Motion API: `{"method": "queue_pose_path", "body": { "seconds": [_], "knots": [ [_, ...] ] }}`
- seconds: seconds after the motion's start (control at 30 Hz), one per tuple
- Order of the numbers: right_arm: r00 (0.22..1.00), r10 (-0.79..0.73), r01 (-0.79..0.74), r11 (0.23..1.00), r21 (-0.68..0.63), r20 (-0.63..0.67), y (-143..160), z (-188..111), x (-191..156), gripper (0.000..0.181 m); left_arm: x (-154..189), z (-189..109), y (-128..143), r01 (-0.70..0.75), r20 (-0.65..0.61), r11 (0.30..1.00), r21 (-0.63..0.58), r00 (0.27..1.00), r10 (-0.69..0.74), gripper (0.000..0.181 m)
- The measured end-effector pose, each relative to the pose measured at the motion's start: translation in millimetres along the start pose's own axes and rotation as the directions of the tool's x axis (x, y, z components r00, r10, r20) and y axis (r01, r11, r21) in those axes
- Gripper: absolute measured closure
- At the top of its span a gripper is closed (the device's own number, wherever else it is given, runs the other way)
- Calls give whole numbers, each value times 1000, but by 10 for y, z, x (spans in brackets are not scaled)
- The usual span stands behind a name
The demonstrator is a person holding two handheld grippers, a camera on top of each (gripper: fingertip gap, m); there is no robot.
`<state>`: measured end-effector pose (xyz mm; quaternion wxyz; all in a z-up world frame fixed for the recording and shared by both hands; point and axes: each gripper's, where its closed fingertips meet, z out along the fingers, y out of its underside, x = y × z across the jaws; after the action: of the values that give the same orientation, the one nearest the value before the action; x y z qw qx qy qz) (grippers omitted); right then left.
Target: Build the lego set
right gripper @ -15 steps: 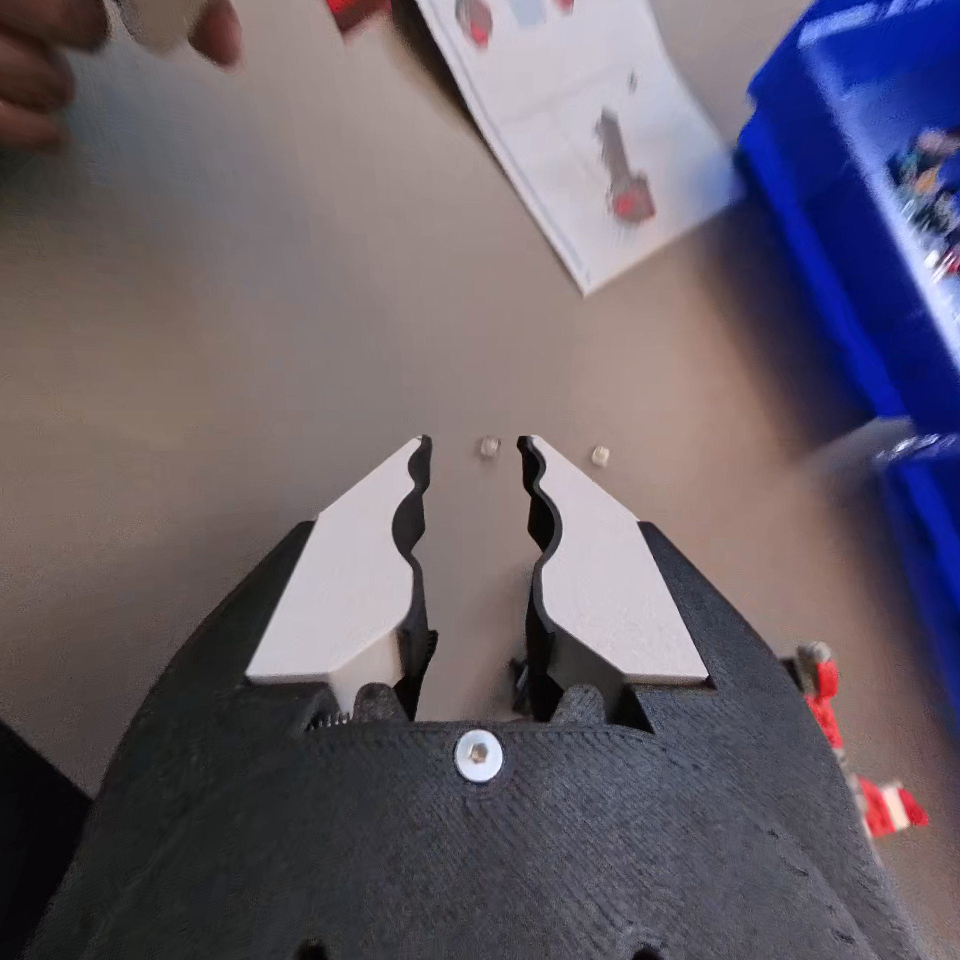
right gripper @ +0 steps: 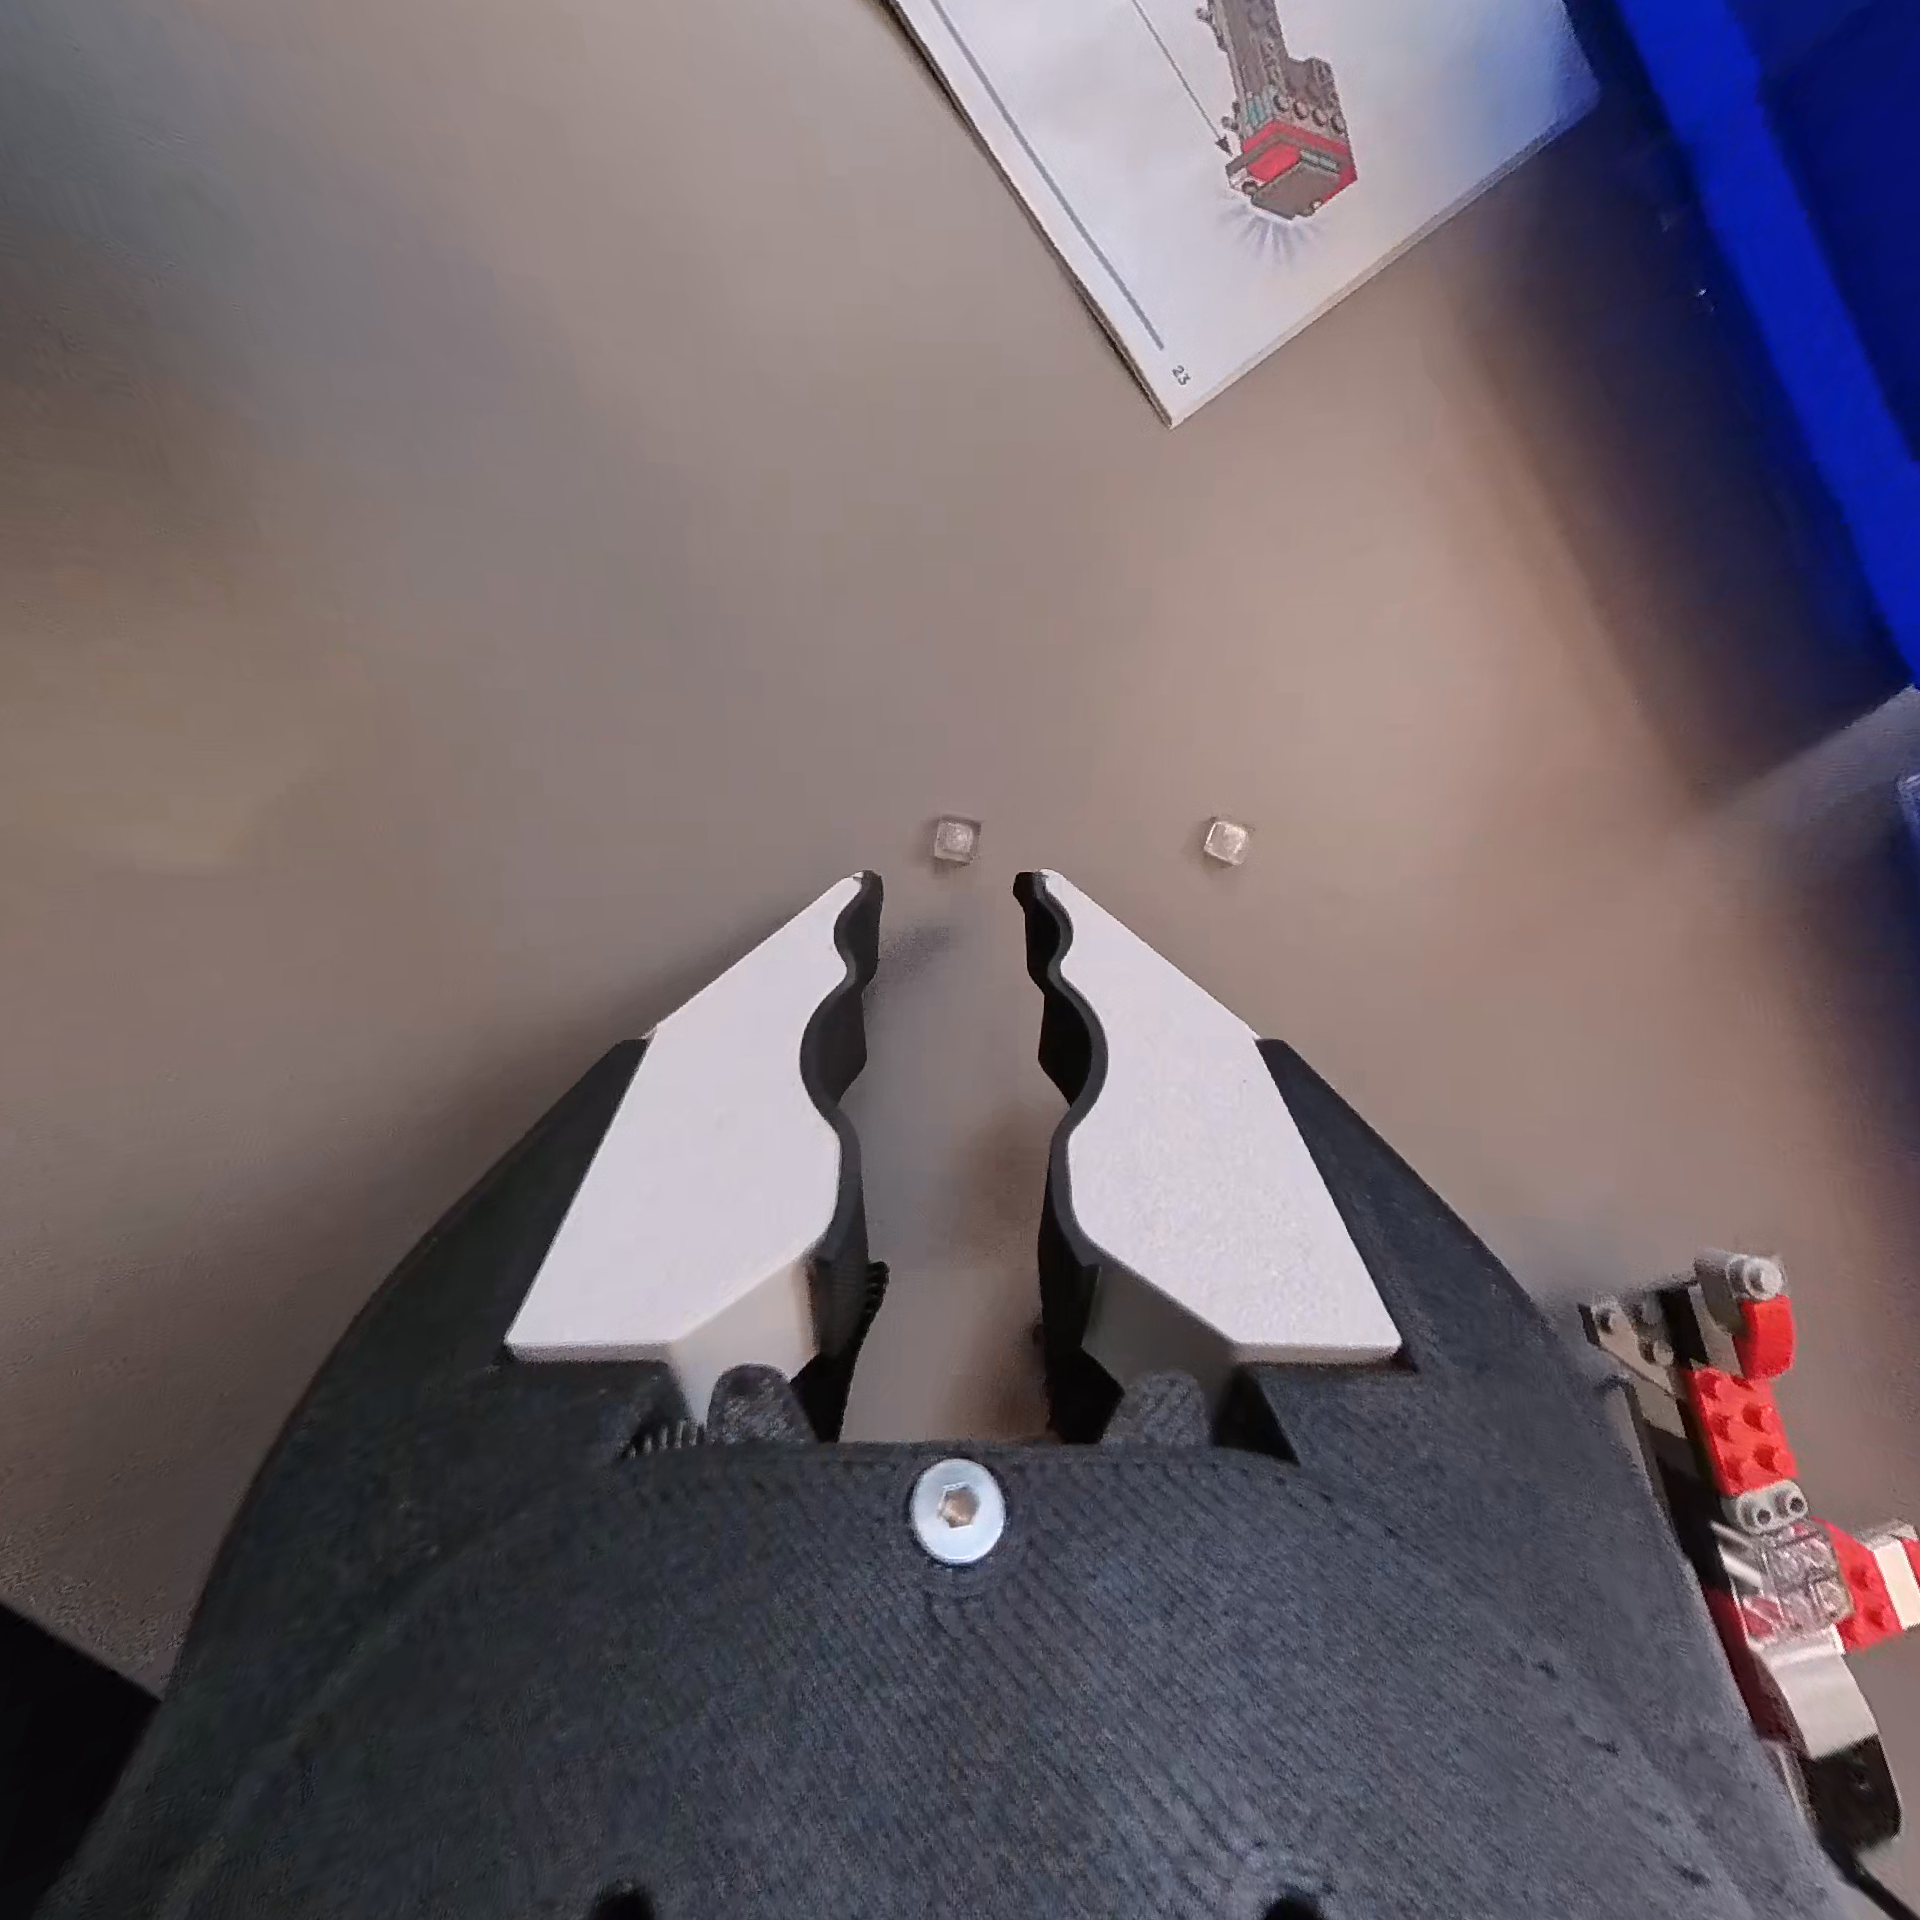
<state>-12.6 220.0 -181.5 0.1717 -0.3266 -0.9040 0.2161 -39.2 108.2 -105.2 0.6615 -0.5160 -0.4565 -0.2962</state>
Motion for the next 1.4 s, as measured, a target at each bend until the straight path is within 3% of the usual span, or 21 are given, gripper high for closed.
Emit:
{"method": "queue_pose_path", "body": {
  "seconds": [0.57,0.9,1.1,1.4],
  "knots": [
    [998,-49,48,999,15,44,-86,40,-3,173,51,100,127,16,-18,998,-59,1000,-17,169],
    [930,-350,299,896,329,108,-1067,-858,-252,173,348,209,238,130,-214,985,-111,965,-152,169],
    [861,-487,445,861,245,147,-1121,-872,-331,173,485,265,319,154,-291,977,-150,937,-193,169],
    [855,-480,449,874,184,194,-1073,-838,-342,173,523,233,284,150,-313,978,-142,931,-188,169]
  ]
}}
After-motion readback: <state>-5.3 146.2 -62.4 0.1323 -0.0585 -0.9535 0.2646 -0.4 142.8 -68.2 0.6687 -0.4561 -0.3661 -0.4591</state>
